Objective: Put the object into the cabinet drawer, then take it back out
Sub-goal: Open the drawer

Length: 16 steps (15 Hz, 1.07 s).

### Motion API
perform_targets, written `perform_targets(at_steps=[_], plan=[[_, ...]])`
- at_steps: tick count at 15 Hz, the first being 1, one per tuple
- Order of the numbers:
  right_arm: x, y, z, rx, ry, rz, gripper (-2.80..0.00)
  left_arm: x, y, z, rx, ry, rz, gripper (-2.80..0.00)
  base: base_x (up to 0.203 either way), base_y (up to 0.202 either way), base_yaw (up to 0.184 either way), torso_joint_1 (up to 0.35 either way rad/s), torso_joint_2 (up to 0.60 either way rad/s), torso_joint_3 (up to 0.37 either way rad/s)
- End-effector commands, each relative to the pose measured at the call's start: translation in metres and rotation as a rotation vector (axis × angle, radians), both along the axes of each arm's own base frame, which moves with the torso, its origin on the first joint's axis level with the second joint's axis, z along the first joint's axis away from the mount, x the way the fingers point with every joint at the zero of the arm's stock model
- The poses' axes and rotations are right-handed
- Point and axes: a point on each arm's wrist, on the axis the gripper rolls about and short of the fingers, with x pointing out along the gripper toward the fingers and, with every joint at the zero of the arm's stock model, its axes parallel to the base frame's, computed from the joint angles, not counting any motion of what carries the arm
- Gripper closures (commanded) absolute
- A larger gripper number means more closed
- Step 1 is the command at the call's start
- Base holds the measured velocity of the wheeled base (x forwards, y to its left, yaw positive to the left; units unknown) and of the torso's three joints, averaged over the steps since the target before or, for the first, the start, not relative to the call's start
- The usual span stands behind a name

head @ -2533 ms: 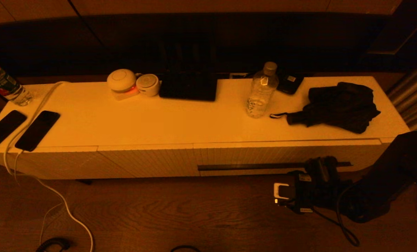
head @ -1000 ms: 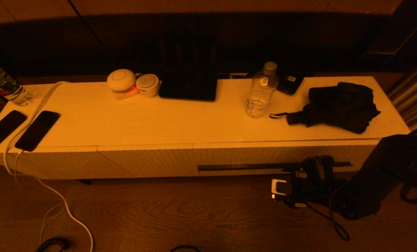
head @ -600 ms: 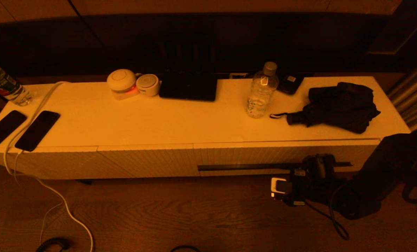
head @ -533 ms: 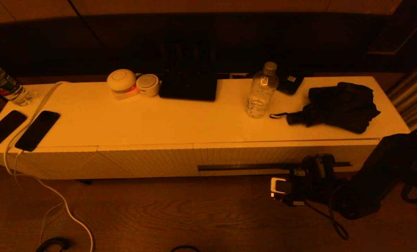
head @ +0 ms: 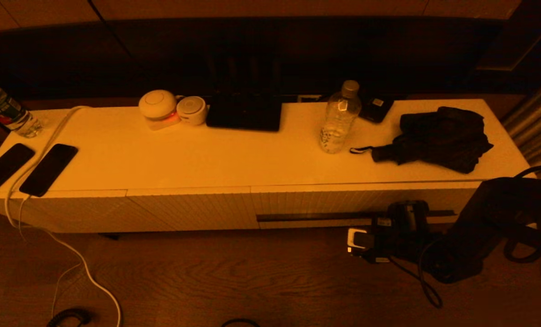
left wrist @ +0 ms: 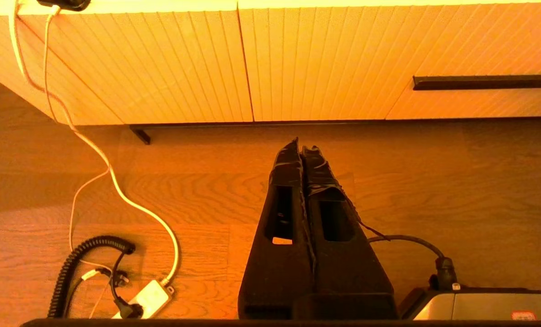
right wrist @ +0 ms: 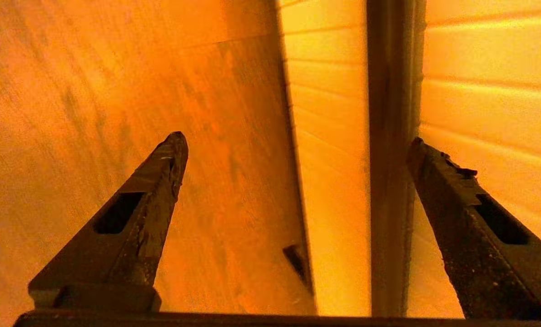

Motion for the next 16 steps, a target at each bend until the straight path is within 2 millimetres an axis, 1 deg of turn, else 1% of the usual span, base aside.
perform_targets(at_steps=[1, 8, 13, 16], plan=[[0.002, 0.001, -0.001, -0.004, -0.007, 0.005, -2.80, 0.000, 0.000, 0.000, -0.001, 0.000, 0.000, 0.00, 0.000, 0.000, 0.000, 0.000, 0.00, 0.000], [0.005, 0.001, -0.013, -0.009, 0.007, 0.005, -2.80, 0.000, 0.000, 0.000, -0.001, 0.000, 0.000, 0.00, 0.000, 0.000, 0.000, 0.000, 0.00, 0.000], [0.009, 0.002, -0.009, -0.005, -0.013, 0.006, -2.80, 0.000, 0.000, 0.000, -0.001, 0.000, 0.000, 0.00, 0.000, 0.000, 0.000, 0.000, 0.00, 0.000], [0.006, 0.002, -0.012, -0.010, 0.000, 0.007, -2.80, 0.000, 0.000, 0.000, -0.001, 0.000, 0.000, 0.00, 0.000, 0.000, 0.000, 0.000, 0.00, 0.000]])
